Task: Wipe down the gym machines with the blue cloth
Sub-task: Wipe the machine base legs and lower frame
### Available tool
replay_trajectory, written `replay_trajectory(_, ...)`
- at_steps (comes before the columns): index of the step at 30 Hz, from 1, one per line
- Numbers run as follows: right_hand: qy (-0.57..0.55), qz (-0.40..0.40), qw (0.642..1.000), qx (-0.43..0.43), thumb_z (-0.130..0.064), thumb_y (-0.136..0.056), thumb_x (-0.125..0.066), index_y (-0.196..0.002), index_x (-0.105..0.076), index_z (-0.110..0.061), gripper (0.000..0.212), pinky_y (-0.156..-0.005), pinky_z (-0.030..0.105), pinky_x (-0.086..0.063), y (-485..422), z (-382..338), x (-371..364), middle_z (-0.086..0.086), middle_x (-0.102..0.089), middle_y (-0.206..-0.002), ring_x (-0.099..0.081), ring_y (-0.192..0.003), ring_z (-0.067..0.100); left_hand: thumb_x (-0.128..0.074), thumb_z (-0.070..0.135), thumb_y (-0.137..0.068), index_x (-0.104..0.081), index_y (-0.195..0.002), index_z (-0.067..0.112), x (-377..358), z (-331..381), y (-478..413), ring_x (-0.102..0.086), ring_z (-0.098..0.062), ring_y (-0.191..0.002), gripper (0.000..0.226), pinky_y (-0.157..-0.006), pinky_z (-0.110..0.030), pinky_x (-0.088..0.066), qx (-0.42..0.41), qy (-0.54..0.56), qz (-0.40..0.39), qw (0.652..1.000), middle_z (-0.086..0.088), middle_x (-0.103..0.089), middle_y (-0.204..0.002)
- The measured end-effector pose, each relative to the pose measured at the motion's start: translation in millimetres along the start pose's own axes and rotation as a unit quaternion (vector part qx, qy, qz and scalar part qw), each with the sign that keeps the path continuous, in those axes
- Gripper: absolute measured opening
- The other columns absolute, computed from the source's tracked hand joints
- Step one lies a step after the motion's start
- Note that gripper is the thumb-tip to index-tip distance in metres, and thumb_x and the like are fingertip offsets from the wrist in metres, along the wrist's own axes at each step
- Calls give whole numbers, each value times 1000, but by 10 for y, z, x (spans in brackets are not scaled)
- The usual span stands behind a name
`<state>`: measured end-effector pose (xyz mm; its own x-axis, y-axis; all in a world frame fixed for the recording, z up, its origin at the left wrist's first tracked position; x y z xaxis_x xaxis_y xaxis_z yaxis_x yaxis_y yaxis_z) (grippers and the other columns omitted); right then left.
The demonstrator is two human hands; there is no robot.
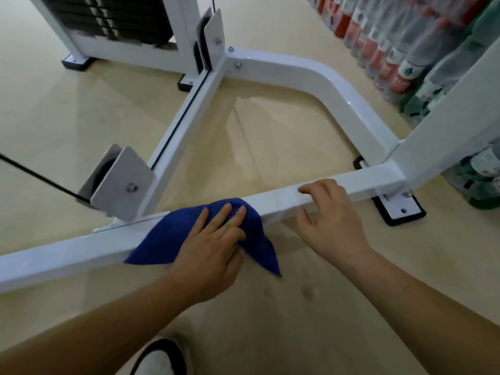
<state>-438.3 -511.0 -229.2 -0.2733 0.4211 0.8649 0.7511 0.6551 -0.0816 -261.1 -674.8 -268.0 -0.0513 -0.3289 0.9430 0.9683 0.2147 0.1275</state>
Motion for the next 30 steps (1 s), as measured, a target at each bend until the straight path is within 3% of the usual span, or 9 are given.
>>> replay_trajectory(3,-43,-45,998,-16,-25,-94,-63,-135,-58,-21,42,-98,31,-46,-17,-177,-147,-7,-52,-137,-45,-129,13,-38,57,-102,-42,-144,39,61,207,-112,-3,-11,-158,46,-128,-50,1,51,77,9,996,16,-20,-167)
replay_trajectory(5,-40,-59,997,-16,-28,-95,-62,-136,-58,-23,42,-103,31,-44,-84,-269,-200,-8,-52,-139,-44,-132,13,-31,65,-100,-28,-156,41,43,326,-291,-2,-16,-158,61,-127,-53,4,43,41,8,998,13,-18,-169)
replay_trajectory(9,-15,-88,995,35,-22,-96,-59,-126,-64,-22,30,-96,24,-39,-297,-420,-295,-4,-60,-125,-51,-121,17,-34,56,-103,-28,-157,41,-7,241,-575,-10,-22,-158,57,-126,-57,-4,13,-25,-2,1000,8,-18,-170)
replay_trajectory(12,-3,-116,992,40,-21,-95,-58,-125,-65,-22,31,-98,32,-47,-337,-500,-368,-3,-60,-125,-54,-120,19,-34,44,-106,-30,-156,41,-39,-8,-461,-22,-24,-154,51,-124,-55,-17,2,-52,7,999,6,-26,-168)
replay_trajectory(19,8,-175,983,59,-30,-102,-51,-140,-54,-29,39,-104,35,-45,-321,-933,-623,-12,-50,-142,-47,-130,12,-20,51,-106,-9,-159,49,81,-801,670,14,-5,-155,54,-126,-42,13,103,-39,17,994,22,2,-167)
replay_trajectory(23,46,-163,979,110,-36,-99,-52,-139,-55,-28,41,-99,35,-46,-310,-1199,-747,-8,-55,-137,-51,-124,17,-23,59,-105,-22,-159,43,141,-716,685,5,-6,-156,56,-128,-43,4,156,13,40,987,18,-10,-168)
replay_trajectory(25,56,-167,974,140,-37,-97,-55,-137,-57,-29,41,-96,34,-47,-293,-1340,-795,-7,-58,-131,-54,-121,18,-28,58,-105,-25,-158,40,147,-581,469,1,-11,-158,56,-129,-46,0,137,19,40,990,14,-14,-169)
replay_trajectory(28,28,-189,970,147,-30,-92,-58,-135,-56,-33,44,-93,36,-50,-293,-1471,-860,-8,-59,-127,-53,-121,18,-33,53,-105,-20,-159,41,166,-586,349,3,-13,-158,57,-127,-43,7,79,-12,7,997,11,-9,-170)
replay_trajectory(30,37,-226,963,142,-30,-87,-62,-144,-49,-33,58,-99,37,-49,-297,-1534,-915,-9,-55,-137,-50,-128,18,-35,51,-105,-16,-160,42,155,-741,533,6,-11,-157,59,-125,-39,12,76,-32,9,997,13,-8,-170)
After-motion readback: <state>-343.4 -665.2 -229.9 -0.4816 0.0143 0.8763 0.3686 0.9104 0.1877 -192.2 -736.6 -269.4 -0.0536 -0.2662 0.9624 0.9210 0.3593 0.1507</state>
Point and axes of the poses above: each hand's wrist, its own y-axis away from the middle knuckle, its own x-axis out of the back of the hand, z = x × y, the point moved 4 cm from there along -y, towards the middle knuckle
